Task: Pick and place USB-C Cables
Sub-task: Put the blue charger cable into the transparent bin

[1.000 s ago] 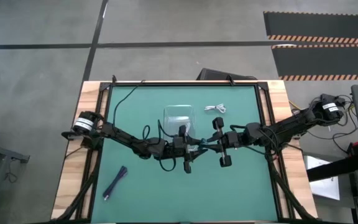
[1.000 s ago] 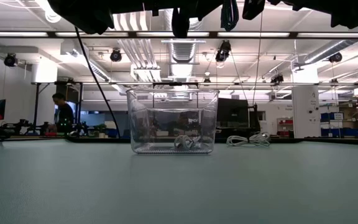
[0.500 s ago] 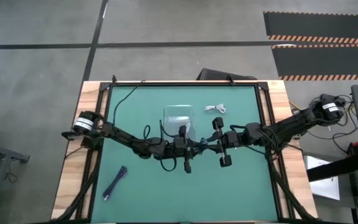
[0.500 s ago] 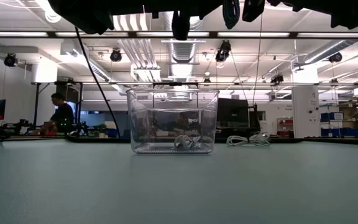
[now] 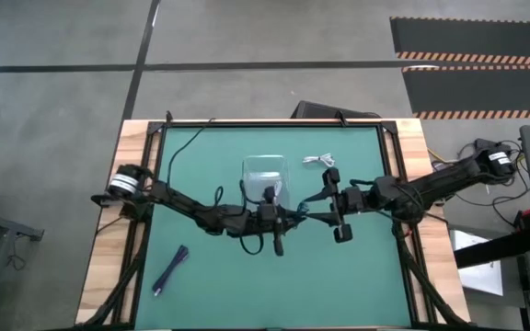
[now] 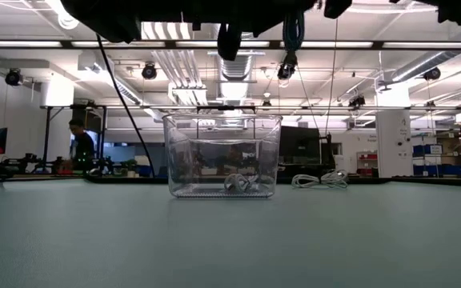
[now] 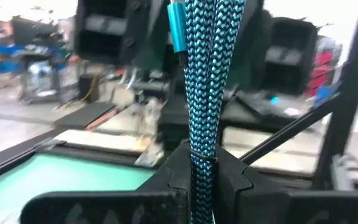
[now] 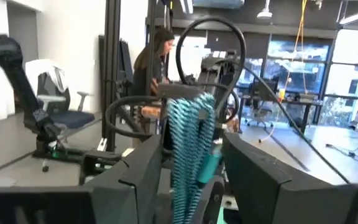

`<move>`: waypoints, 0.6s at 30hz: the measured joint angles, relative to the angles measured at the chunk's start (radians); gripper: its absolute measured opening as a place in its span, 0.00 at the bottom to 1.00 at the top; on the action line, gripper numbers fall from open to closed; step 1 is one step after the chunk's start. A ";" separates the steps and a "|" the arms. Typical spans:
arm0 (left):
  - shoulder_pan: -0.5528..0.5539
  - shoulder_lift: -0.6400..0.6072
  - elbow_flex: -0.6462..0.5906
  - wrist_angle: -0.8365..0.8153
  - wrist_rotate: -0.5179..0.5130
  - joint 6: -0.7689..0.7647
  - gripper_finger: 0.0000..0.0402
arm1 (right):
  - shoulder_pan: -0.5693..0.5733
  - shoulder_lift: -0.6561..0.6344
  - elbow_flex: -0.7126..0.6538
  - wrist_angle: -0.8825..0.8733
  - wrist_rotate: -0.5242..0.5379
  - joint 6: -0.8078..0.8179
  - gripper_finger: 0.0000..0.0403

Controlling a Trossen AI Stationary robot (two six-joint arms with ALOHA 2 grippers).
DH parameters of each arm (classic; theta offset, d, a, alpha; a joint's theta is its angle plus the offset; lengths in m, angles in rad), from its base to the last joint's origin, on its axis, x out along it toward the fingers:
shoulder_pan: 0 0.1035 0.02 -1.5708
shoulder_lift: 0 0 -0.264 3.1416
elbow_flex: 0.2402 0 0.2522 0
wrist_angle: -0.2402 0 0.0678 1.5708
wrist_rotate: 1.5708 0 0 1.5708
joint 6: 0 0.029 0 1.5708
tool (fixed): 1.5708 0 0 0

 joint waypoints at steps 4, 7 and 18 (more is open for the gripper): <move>0.002 -0.043 0.005 -0.139 -0.046 -0.060 0.03 | 0.000 -0.099 0.000 -0.121 0.000 0.015 0.42; 0.008 -0.095 0.008 -0.267 -0.087 -0.129 0.03 | 0.000 -0.165 0.000 -0.210 0.000 0.016 0.41; 0.034 -0.272 0.067 -0.805 -0.152 -0.384 0.03 | 0.000 -0.288 -0.001 -0.353 -0.001 0.027 0.37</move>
